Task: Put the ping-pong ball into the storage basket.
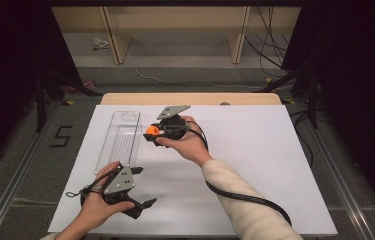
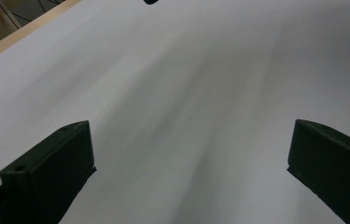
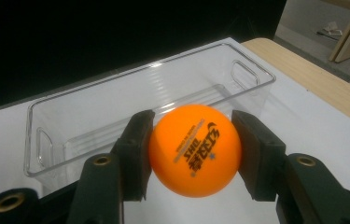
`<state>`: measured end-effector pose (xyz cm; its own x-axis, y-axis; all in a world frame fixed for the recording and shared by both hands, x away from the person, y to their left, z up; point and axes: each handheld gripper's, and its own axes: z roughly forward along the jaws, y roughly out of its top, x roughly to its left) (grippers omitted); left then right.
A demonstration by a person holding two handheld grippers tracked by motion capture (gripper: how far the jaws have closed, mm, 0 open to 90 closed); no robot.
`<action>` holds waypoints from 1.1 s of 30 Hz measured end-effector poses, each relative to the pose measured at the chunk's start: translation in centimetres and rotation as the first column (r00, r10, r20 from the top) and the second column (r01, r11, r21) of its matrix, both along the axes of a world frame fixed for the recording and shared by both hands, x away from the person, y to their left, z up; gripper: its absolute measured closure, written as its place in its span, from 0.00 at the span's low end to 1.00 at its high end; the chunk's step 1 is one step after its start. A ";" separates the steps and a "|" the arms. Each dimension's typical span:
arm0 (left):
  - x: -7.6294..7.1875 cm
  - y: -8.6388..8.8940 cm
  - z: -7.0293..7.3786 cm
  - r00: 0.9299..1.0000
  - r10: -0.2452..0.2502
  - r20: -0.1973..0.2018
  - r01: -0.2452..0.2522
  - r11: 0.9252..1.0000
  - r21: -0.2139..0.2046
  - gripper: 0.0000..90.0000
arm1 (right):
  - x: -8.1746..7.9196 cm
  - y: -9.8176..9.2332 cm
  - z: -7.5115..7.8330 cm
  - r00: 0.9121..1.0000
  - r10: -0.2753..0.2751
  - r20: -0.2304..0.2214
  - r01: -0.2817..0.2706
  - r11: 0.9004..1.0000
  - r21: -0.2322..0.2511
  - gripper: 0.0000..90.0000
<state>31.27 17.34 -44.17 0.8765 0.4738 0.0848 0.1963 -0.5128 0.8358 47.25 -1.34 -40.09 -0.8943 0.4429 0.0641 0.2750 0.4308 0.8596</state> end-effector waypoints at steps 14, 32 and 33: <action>0.0 0.0 0.0 1.000 -0.002 0.000 0.002 1.000 0.003 0.00 | 0.3 1.1 0.1 1.000 0.006 -0.003 -0.006 1.000 -0.004 0.57; 0.0 -0.1 -0.1 1.000 -0.010 -0.002 0.010 1.000 0.010 0.00 | 0.7 2.5 0.3 1.000 0.020 -0.001 -0.020 1.000 -0.013 0.57; 0.0 -0.1 -0.1 1.000 -0.010 -0.002 0.010 1.000 0.011 0.00 | 0.7 2.6 0.3 1.000 0.021 0.000 -0.021 1.000 -0.011 0.57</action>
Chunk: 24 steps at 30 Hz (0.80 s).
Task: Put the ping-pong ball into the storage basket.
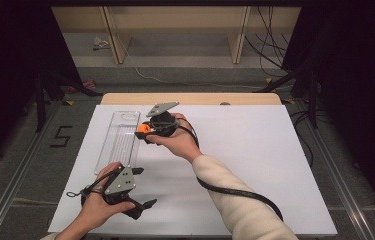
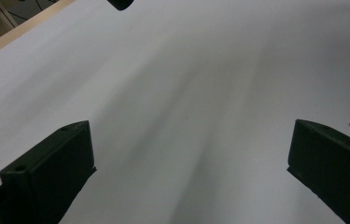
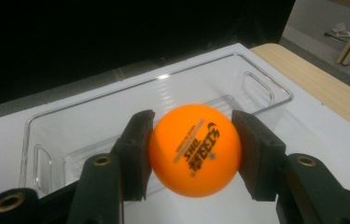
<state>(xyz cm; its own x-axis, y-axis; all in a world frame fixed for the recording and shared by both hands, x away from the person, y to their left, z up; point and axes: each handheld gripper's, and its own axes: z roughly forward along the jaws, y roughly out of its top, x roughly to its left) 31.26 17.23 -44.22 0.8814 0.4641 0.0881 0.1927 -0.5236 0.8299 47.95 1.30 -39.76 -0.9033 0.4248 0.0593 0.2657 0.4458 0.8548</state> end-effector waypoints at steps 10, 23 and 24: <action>0.0 0.0 0.0 1.000 -0.003 -0.002 0.003 1.000 0.000 0.00 | 0.2 0.7 -0.1 1.000 0.006 -0.006 -0.006 1.000 -0.004 0.57; 0.0 -0.1 0.0 1.000 -0.001 0.000 0.001 1.000 0.002 0.00 | 0.5 1.4 -0.1 1.000 0.013 -0.009 -0.013 1.000 -0.013 0.57; 0.0 -0.1 0.0 1.000 -0.001 -0.001 0.001 1.000 0.002 0.00 | 0.5 1.4 -0.1 1.000 0.013 -0.008 -0.013 1.000 -0.014 0.57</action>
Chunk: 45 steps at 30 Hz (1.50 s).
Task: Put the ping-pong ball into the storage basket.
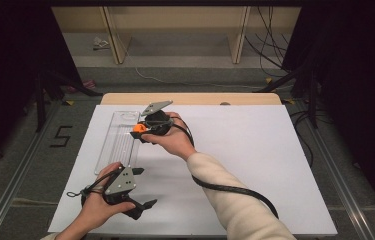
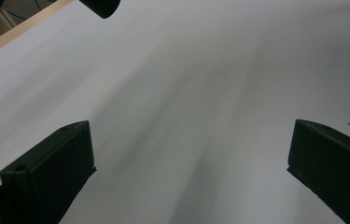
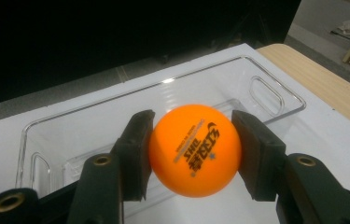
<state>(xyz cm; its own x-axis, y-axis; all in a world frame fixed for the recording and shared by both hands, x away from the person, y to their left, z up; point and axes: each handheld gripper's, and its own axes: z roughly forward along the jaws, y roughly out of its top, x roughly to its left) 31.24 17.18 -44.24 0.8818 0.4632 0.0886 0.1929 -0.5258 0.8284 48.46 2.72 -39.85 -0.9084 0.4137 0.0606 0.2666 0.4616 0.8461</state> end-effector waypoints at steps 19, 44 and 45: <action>0.0 0.0 0.0 1.000 -0.001 -0.003 0.001 1.000 -0.005 0.00 | 0.5 1.3 0.0 1.000 0.010 -0.003 -0.010 1.000 -0.015 0.57; 0.0 0.0 0.0 1.000 -0.005 -0.002 0.005 1.000 -0.002 0.00 | 1.0 2.9 -0.3 1.000 0.023 -0.017 -0.023 0.999 -0.033 0.57; 0.0 0.0 0.0 1.000 -0.006 -0.001 0.006 1.000 -0.001 0.00 | 1.0 2.9 -0.3 1.000 0.024 -0.017 -0.024 0.999 -0.033 0.57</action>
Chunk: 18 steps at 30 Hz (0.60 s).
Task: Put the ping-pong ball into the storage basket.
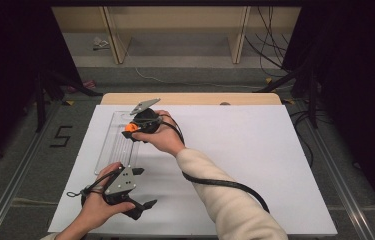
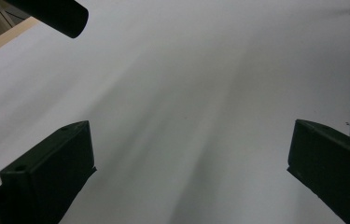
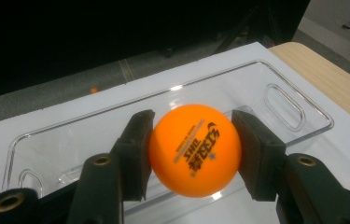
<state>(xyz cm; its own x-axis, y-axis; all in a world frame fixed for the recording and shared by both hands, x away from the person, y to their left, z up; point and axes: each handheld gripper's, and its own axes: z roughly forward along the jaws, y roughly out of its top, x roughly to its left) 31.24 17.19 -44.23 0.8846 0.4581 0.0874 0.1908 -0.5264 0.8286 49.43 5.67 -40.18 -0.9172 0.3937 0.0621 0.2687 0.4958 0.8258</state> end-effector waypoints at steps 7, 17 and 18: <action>0.0 0.0 0.0 1.000 0.002 0.000 -0.002 1.000 -0.007 0.00 | 0.2 0.4 0.0 1.000 0.002 -0.002 -0.002 1.000 -0.008 0.57; 0.0 0.0 0.0 1.000 0.001 0.002 -0.001 1.000 -0.002 0.00 | 0.5 0.9 -0.3 1.000 0.005 -0.008 -0.005 1.000 -0.022 0.57; 0.0 0.0 0.0 1.000 0.002 0.001 -0.002 1.000 -0.005 0.00 | 0.5 1.0 -0.3 1.000 0.005 -0.008 -0.006 1.000 -0.024 0.57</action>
<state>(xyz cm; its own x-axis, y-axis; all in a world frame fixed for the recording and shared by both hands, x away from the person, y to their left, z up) 31.21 17.18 -44.23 0.8835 0.4606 0.0859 0.1910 -0.5216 0.8315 49.92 6.67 -40.49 -0.9188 0.3901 0.0605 0.2728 0.5167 0.8115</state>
